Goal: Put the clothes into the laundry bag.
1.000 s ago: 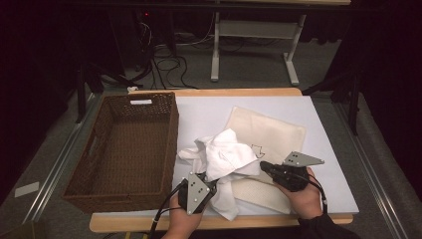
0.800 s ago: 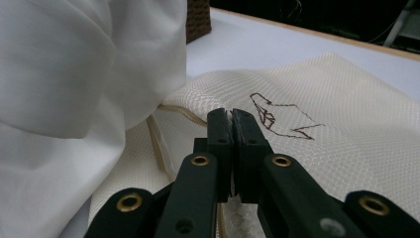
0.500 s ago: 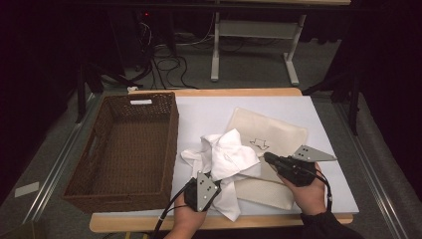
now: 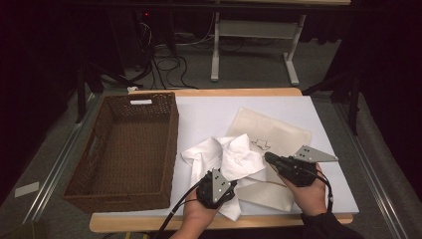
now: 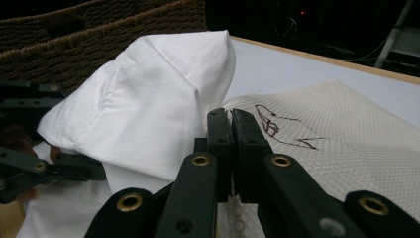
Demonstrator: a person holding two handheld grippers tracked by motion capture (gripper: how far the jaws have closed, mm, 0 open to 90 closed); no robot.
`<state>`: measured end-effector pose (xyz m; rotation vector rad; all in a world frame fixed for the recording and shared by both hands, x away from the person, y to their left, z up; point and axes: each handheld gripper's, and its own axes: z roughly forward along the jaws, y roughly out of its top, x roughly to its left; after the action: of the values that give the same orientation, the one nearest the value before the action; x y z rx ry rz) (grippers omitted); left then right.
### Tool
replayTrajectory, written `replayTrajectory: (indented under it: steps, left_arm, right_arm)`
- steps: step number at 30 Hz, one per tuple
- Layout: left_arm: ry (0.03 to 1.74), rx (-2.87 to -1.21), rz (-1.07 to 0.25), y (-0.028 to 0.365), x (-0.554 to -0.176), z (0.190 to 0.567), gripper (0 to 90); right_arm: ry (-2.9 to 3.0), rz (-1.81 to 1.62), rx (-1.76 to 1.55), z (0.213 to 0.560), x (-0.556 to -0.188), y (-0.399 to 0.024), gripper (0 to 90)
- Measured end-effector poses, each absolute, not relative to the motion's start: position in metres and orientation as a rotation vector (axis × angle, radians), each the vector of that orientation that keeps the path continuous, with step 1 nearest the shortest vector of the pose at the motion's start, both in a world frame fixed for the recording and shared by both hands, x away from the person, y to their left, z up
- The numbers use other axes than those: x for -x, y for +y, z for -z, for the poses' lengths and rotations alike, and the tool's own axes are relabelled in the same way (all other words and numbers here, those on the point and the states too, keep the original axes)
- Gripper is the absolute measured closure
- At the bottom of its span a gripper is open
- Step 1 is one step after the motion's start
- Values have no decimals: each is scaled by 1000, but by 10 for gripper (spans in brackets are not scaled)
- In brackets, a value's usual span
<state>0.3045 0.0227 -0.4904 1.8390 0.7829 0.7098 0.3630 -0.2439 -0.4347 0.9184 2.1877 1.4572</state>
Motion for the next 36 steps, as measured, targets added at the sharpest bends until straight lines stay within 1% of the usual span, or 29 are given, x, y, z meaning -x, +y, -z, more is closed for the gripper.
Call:
replayTrajectory:
  steps: [4,6,8,10,13,15,25,31,36]
  left_arm:
    - [765,-1791,-708,27,-294,482,389]
    - [755,-1761,-698,29,-290,478,387]
    - [736,-1750,-673,29,-287,475,469]
    - [708,-1751,-669,26,-285,474,608]
    - [681,-1770,-681,19,-284,473,704]
    - [673,-1778,-679,13,-285,473,725]
    - [668,-1806,-652,-15,-290,483,736]
    - [671,-1836,-656,-24,-294,491,736]
    - [711,-1852,-633,-29,-304,494,726]
  right_arm:
    - [2188,-1455,-912,435,-363,-244,885]
    - [2189,-1457,-913,435,-363,-244,885]
    - [2188,-1457,-911,435,-363,-244,886]
    - [2190,-1456,-911,436,-363,-243,885]
    - [2191,-1454,-912,436,-362,-243,886]
    - [2190,-1455,-913,436,-363,-243,886]
    - [2187,-1461,-924,437,-363,-243,886]
    - [2187,-1474,-925,437,-361,-242,887]
    - [2192,-1486,-914,437,-358,-240,887]
